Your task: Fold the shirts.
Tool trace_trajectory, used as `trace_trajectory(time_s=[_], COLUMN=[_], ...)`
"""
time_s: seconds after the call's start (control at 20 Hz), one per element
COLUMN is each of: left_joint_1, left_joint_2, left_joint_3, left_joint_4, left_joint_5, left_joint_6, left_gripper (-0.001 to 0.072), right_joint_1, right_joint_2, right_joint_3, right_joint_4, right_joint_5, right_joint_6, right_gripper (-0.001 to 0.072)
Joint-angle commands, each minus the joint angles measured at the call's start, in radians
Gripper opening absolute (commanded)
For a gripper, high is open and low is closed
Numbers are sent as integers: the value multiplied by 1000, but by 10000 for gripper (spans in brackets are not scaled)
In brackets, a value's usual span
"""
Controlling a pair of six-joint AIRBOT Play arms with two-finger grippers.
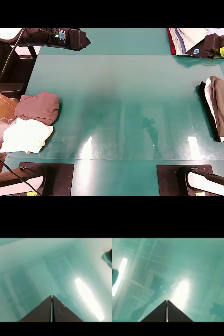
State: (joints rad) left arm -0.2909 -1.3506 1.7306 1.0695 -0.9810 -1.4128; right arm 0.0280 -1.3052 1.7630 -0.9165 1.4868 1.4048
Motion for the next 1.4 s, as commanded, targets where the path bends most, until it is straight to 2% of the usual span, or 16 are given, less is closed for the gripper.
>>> trace_trajectory(time_s=[0.0, 0.05, 0.1, 0.15, 0.2, 0.35, 0.45, 0.6, 0.75, 0.8, 0.95, 1.15, 1.35], left_joint_1=[29, 58, 91, 128, 160, 242, 290, 346, 381, 386, 386, 386, 381], left_joint_2=[5, 8, 7, 6, 6, 6, 6, 6, 6, 6, 18, 132, 339], left_joint_3=[1, 1, 0, -10, -28, -157, -288, -508, -628, -632, -618, -532, -262], left_joint_4=[51, 121, 194, 278, 361, 525, 533, 534, 534, 537, 541, 540, 497], left_joint_5=[-31, -106, -186, -267, -328, -400, -367, -229, -151, -151, -141, -119, -137], left_joint_6=[25, 17, -16, -68, -107, -129, -136, -172, -214, -212, -210, -207, -180], left_gripper=[26, 29, 222, 514, 557, 557, 558, 558, 556, 481, 30, 24, 23], right_joint_1=[1, 1, 1, 1, 1, 1, 1, 1, 1, 1, 1, 2, 1], right_joint_2=[0, 0, 0, 0, 0, 0, 0, 0, 0, 0, 0, 0, 0], right_joint_3=[1, 1, 1, 1, 1, 1, 1, 1, 1, 1, 1, 2, 2], right_joint_4=[0, 0, 0, 0, 0, 0, 0, 0, 0, 0, 0, 13, 174], right_joint_5=[15, 16, 21, 29, 33, 27, 24, 23, 18, 8, -18, -21, -41], right_joint_6=[0, 0, 0, 0, 0, 0, 0, 0, 0, 0, 1, 1, 1], right_gripper=[17, 17, 17, 17, 17, 17, 17, 17, 17, 17, 17, 17, 17])
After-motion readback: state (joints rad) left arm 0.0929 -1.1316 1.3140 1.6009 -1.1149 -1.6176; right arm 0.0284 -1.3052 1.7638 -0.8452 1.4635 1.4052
